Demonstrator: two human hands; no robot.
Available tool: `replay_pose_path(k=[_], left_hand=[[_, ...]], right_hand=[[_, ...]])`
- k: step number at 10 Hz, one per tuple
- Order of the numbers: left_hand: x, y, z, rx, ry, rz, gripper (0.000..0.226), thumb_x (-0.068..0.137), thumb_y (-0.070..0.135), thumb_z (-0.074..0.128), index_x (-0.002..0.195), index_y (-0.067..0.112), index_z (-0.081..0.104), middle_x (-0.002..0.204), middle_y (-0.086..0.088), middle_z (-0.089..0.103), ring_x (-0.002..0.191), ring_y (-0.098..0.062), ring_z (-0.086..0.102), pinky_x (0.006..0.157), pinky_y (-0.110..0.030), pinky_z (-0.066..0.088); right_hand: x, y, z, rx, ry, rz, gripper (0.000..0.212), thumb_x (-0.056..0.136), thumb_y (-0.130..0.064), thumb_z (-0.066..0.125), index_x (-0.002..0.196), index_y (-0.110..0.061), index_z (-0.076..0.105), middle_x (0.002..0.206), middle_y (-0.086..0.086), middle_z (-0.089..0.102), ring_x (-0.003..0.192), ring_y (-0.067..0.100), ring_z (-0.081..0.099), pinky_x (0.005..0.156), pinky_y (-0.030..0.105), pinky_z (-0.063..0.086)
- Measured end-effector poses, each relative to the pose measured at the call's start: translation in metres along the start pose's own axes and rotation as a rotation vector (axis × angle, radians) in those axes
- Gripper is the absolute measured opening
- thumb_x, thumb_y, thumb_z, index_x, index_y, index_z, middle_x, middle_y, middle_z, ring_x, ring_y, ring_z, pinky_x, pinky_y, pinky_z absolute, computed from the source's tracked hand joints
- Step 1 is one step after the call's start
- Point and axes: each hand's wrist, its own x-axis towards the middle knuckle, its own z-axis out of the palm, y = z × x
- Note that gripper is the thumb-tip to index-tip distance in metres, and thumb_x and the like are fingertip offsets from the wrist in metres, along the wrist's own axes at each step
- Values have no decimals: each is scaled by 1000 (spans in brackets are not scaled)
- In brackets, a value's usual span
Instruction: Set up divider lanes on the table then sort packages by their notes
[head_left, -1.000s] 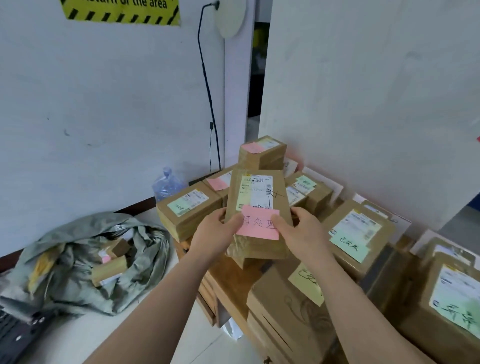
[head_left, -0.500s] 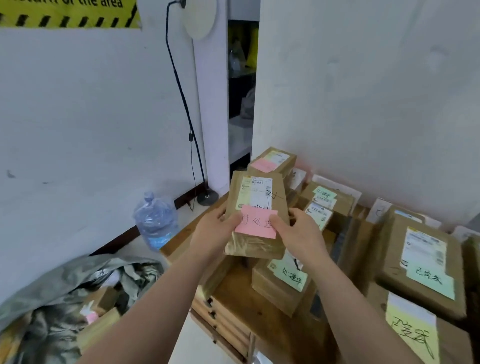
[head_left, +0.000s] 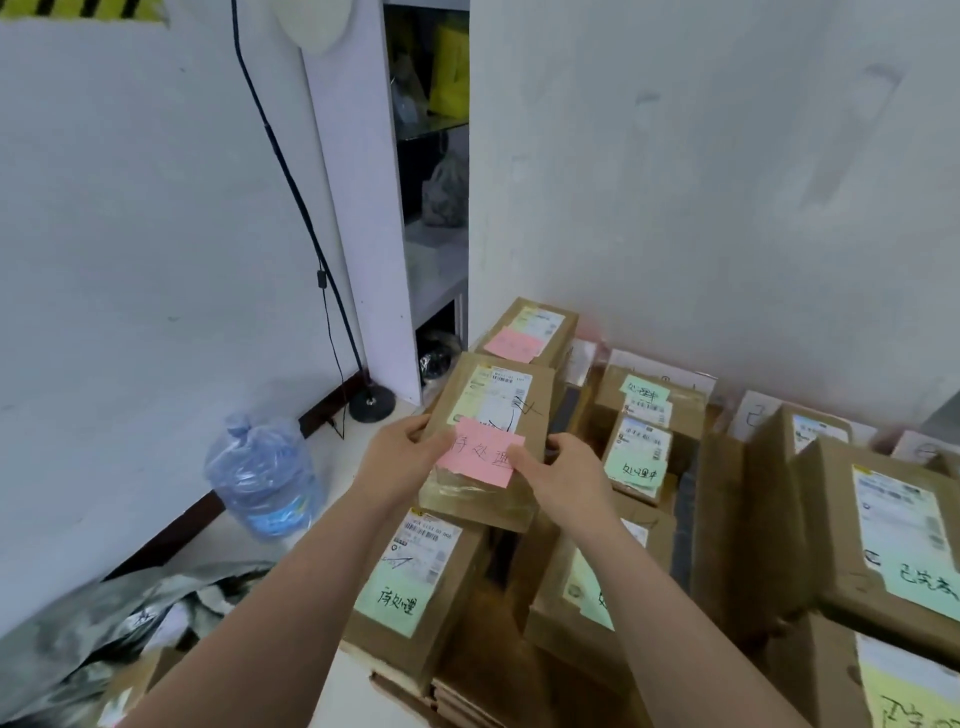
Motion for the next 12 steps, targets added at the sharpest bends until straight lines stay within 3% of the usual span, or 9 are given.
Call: replay_pose_path(k=[2, 3, 4, 5, 6, 8, 10, 11, 12], left_hand=[[35, -18, -11, 10, -67, 16, 29, 94, 28, 61, 121, 21, 66, 93, 9, 73, 80, -6, 70, 61, -21, 54], [50, -22, -17, 5, -101, 22, 27, 95, 26, 59, 120, 23, 65, 91, 14, 69, 80, -3, 67, 58, -19, 51], [63, -30, -23, 11, -161, 46, 27, 95, 25, 57, 121, 22, 63, 95, 11, 70, 83, -4, 67, 58, -18, 52], [75, -35, -28, 9, -199, 63, 31, 96, 27, 57, 125, 19, 62, 105, 2, 71, 89, -12, 68, 73, -28, 59], [85, -43, -30, 29, -231, 82, 37, 95, 29, 58, 130, 19, 57, 113, 0, 69, 93, -13, 67, 75, -30, 58], [89, -47, -33, 71, -291, 98, 44, 97, 33, 56, 138, 19, 49, 119, 3, 64, 101, -14, 63, 72, -24, 55], [93, -43, -32, 177, -305, 155, 40, 97, 31, 54, 135, 19, 48, 123, 1, 64, 102, -16, 62, 68, -23, 52], [96, -36, -32, 211, -305, 228, 40, 97, 26, 56, 136, 19, 47, 128, 1, 62, 100, -15, 62, 65, -22, 53], [96, -21, -34, 283, -259, 338, 37, 96, 27, 56, 132, 21, 49, 125, 2, 63, 96, -13, 65, 64, -26, 58]], right_hand=[[14, -4, 29, -3, 27, 81, 28, 87, -50, 61, 103, -33, 45, 95, -16, 56, 84, 6, 59, 73, 31, 57], [19, -10, 42, 15, 61, 117, 35, 88, -46, 63, 114, -26, 51, 95, -13, 55, 83, 7, 56, 70, 27, 53], [19, -17, 56, 14, 125, 170, 41, 88, -44, 65, 120, -22, 51, 110, -7, 65, 83, 7, 57, 68, 26, 54], [18, -23, 68, 35, 163, 207, 36, 89, -41, 65, 117, -24, 50, 117, -6, 65, 77, 3, 54, 56, 17, 46], [17, -25, 76, 41, 199, 229, 41, 89, -39, 64, 123, -21, 49, 116, -6, 65, 71, 1, 52, 54, 16, 44], [13, -31, 85, 96, 249, 270, 50, 91, -35, 63, 135, -20, 45, 120, -4, 65, 75, 1, 54, 59, 16, 50], [11, -38, 85, 29, 278, 268, 59, 92, -38, 60, 143, -19, 37, 127, -2, 61, 88, 5, 54, 55, 14, 44], [6, -40, 76, -36, 291, 234, 57, 95, -40, 54, 145, -19, 37, 136, -1, 55, 104, 12, 56, 64, 16, 45], [-2, -43, 63, -68, 328, 213, 53, 95, -41, 55, 143, -22, 42, 141, -1, 52, 122, 18, 53, 91, 32, 49]])
